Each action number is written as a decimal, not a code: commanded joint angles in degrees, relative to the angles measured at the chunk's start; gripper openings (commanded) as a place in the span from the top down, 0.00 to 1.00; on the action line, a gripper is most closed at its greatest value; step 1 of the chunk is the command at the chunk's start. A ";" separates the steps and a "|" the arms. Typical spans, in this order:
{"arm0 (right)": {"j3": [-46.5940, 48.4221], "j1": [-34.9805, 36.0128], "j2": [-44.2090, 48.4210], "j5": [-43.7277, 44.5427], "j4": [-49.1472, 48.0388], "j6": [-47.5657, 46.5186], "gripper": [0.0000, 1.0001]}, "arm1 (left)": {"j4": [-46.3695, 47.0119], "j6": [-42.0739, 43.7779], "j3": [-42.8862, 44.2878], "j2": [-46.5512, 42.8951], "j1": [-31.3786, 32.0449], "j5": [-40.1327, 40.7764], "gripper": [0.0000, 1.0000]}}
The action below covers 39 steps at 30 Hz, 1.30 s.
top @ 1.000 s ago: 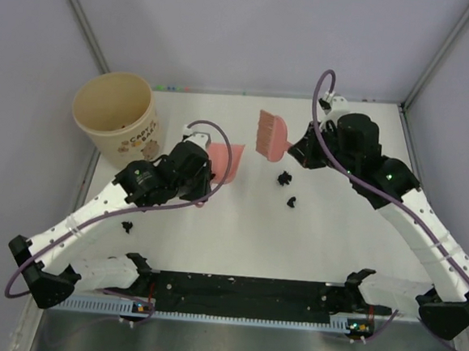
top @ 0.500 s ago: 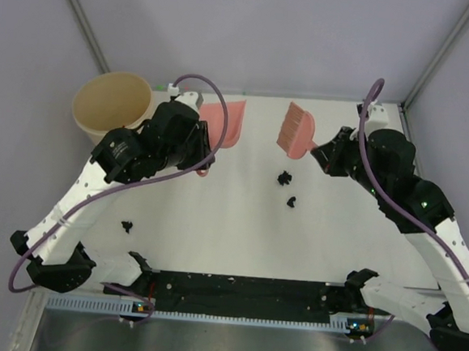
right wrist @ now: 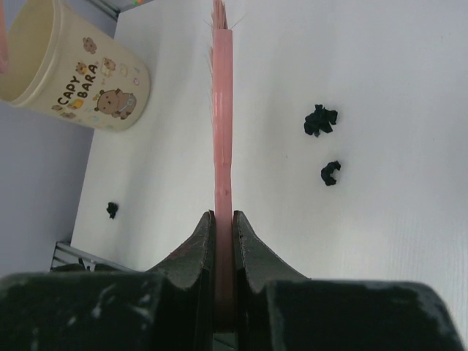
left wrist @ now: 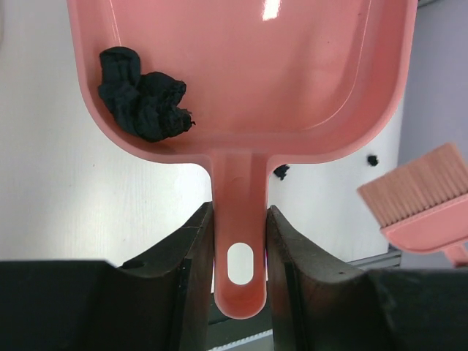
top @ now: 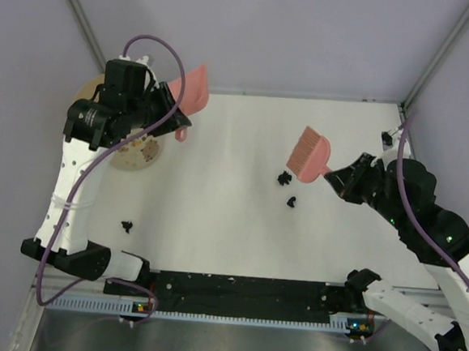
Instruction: Sweep away the paper scraps from the table
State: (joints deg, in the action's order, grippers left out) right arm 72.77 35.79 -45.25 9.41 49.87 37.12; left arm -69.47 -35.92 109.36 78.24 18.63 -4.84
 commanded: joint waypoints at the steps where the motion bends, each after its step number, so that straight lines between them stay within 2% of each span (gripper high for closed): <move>1: 0.09 0.42 1.48 0.17 0.67 4.18 1.00 | 3.64 -0.90 6.82 2.18 -5.87 -10.61 1.00; 10: -0.35 0.42 -0.53 -2.81 0.85 5.94 1.00 | 11.80 -6.96 6.13 4.38 -18.28 -24.41 1.00; 11: -0.35 0.42 -0.88 -3.17 0.85 5.86 1.00 | 13.47 -8.62 5.43 4.38 -21.50 -26.60 1.00; 16: -0.53 0.33 -2.29 -4.22 0.67 6.47 1.00 | 25.77 -19.78 0.07 4.73 -29.69 -37.95 1.00; 22: 0.52 0.42 -4.49 -5.10 0.23 5.59 1.00 | 33.16 -27.61 -0.29 5.96 -35.24 -41.38 1.00; 32: 2.46 0.42 -8.35 -6.24 -0.30 4.01 1.00 | 43.79 -38.24 -5.03 5.52 -40.16 -46.21 1.00; 35: 3.16 0.42 -9.23 -6.77 -0.30 3.48 1.00 | 51.77 -45.96 -8.36 5.26 -42.18 -49.73 1.00; 39: 3.43 0.42 -9.41 -7.04 -0.30 3.48 1.00 | 60.76 -53.53 -11.62 4.47 -43.94 -50.53 1.00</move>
State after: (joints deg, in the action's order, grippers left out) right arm 72.53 35.83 -54.94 3.14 51.88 41.54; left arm -22.81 -79.68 99.83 84.64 -23.64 -52.07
